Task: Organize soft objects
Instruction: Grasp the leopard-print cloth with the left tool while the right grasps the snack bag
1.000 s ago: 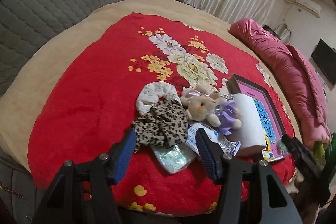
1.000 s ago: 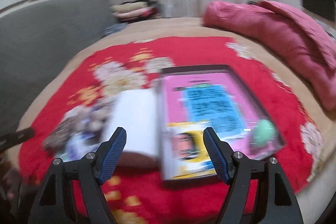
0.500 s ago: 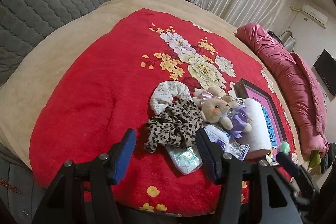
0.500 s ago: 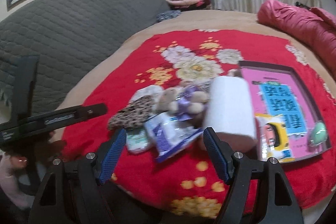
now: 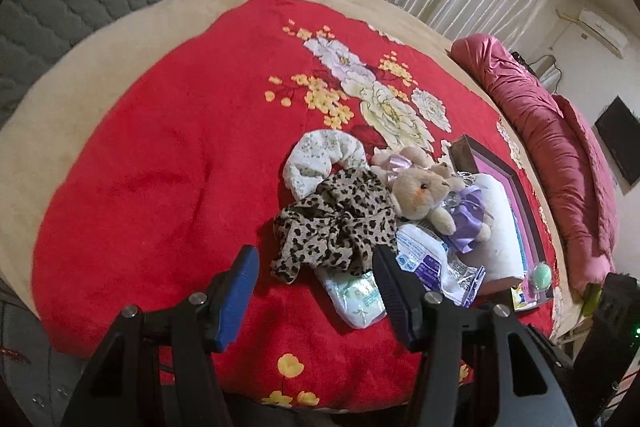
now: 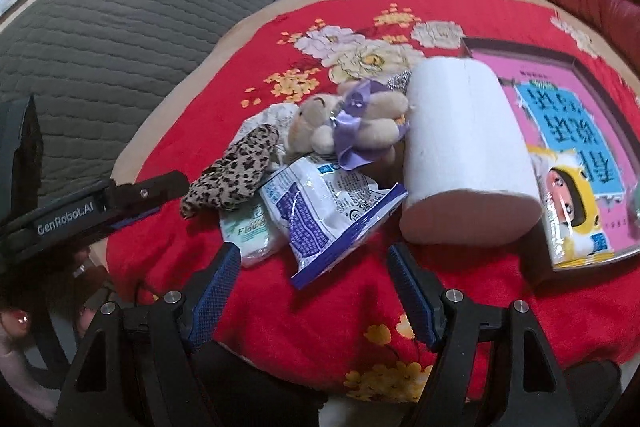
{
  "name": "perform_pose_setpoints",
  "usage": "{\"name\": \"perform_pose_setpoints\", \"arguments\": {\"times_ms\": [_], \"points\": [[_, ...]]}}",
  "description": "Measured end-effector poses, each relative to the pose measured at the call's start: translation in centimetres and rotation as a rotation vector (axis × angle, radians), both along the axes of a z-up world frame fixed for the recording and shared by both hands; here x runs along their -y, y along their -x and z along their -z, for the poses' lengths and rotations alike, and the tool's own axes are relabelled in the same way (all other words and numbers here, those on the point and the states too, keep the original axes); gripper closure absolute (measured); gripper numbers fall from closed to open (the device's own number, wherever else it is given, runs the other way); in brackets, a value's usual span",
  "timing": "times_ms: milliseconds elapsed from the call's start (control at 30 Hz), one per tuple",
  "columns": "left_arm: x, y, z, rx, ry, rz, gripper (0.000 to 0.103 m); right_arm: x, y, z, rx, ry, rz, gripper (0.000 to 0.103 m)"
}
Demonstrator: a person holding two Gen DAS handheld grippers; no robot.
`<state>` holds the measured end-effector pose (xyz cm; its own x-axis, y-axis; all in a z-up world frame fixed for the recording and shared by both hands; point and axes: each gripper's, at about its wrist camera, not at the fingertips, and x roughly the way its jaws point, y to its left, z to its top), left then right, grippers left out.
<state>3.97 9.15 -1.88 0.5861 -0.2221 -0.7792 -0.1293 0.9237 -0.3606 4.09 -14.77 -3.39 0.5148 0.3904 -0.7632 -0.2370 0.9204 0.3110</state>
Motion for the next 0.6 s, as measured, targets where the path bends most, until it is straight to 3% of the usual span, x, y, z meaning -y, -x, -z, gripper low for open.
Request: {"name": "perform_pose_setpoints", "arguments": {"times_ms": [400, 600], "points": [[-1.1, -2.3, 3.5, -0.076, 0.14, -0.04, 0.044, -1.1, -1.9, 1.8, -0.024, 0.003, 0.012, 0.026], [-0.8, -3.1, 4.1, -0.073, 0.154, -0.036, 0.045, -1.0, -2.3, 1.8, 0.007, -0.001, 0.023, 0.026]]}}
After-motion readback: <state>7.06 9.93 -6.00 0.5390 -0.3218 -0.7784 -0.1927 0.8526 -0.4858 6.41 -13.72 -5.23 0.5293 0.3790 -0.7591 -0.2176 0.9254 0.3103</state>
